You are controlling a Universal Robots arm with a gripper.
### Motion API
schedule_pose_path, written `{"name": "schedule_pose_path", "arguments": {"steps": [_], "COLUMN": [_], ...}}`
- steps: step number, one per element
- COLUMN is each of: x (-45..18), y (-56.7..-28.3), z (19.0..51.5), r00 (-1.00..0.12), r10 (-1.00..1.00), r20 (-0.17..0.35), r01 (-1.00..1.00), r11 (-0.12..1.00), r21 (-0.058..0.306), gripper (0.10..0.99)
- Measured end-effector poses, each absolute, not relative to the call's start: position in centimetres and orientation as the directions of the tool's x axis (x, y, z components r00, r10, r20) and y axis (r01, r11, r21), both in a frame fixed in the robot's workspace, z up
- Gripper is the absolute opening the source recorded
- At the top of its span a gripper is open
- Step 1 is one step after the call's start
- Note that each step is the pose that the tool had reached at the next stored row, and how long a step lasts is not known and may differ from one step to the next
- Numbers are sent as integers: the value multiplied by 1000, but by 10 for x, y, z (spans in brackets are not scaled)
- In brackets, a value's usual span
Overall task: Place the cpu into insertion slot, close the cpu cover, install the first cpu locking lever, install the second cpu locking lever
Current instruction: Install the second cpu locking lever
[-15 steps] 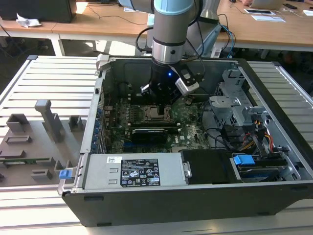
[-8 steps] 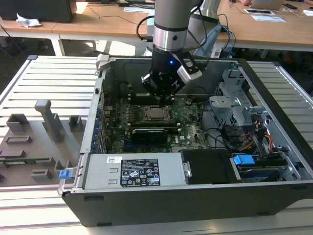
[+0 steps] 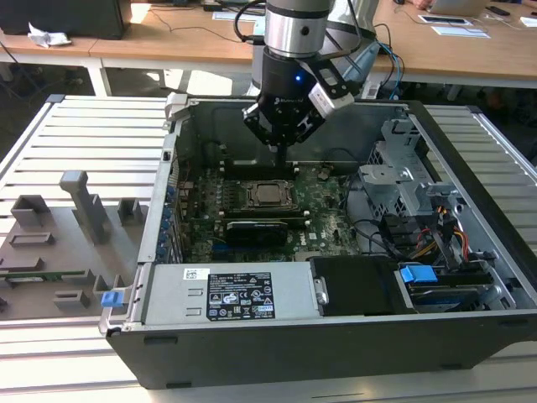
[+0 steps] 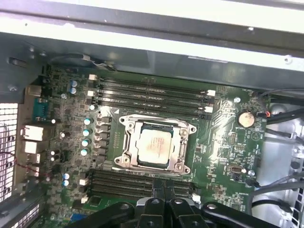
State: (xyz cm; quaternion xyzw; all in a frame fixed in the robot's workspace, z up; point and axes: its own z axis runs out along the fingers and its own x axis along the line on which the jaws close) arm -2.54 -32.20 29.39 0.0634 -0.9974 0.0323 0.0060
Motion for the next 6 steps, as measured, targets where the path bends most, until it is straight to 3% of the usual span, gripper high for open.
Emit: {"name": "schedule_pose_path", "arguments": {"steps": [6], "x": [-25], "y": [-322], "z": [294], "r00": [-992], "r10": [-126], "r20": [16], "r01": [-127], "r11": [990], "r21": [-64], "gripper": [106]}}
